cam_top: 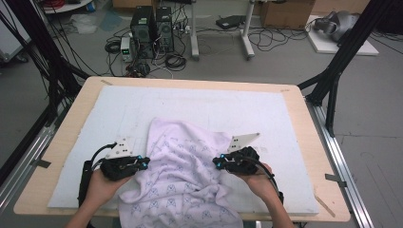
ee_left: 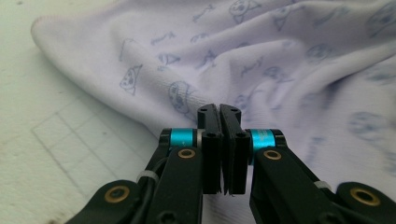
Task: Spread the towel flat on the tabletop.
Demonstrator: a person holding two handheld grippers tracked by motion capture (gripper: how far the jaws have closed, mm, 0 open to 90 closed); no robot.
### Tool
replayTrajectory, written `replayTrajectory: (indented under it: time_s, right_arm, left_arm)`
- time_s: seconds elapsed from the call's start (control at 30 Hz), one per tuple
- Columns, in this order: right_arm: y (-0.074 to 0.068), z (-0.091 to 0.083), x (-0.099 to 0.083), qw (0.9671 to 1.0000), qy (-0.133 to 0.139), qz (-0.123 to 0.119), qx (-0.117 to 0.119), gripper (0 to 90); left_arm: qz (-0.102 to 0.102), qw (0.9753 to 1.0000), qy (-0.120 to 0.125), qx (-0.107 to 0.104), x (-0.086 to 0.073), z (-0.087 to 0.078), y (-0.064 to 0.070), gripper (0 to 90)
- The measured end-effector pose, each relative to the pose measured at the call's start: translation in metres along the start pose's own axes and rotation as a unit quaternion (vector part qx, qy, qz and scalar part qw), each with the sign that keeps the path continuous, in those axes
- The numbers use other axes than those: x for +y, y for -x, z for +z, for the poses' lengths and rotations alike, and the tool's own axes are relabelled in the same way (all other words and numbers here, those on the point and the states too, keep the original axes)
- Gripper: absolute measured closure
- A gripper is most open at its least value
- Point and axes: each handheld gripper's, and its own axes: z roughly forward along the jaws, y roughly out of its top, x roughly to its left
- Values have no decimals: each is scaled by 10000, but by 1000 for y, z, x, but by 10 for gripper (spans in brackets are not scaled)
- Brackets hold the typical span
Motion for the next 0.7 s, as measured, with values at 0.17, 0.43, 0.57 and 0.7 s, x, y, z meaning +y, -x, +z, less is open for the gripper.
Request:
replayTrajectory:
  time_s: [0.17, 0.43, 0.57, 0.7]
  right_arm:
    - [-19, -19, -2, 9988, 303, -91, 376, 701]
    - [35, -18, -22, 9926, -7, 717, -976, 628]
    - [47, 3, -31, 9888, -347, 849, -1178, 610]
    - [50, 16, -35, 9900, -483, 796, -1059, 871]
  left_arm:
    - [33, 9991, 147, -395, -5, -17, 15, 774]
    - [-333, 9973, 382, 536, 4, 11, -34, 632]
    - [-647, 9954, 100, 699, 0, 36, -53, 577]
    - [-798, 9933, -131, 823, -2, 51, -62, 552]
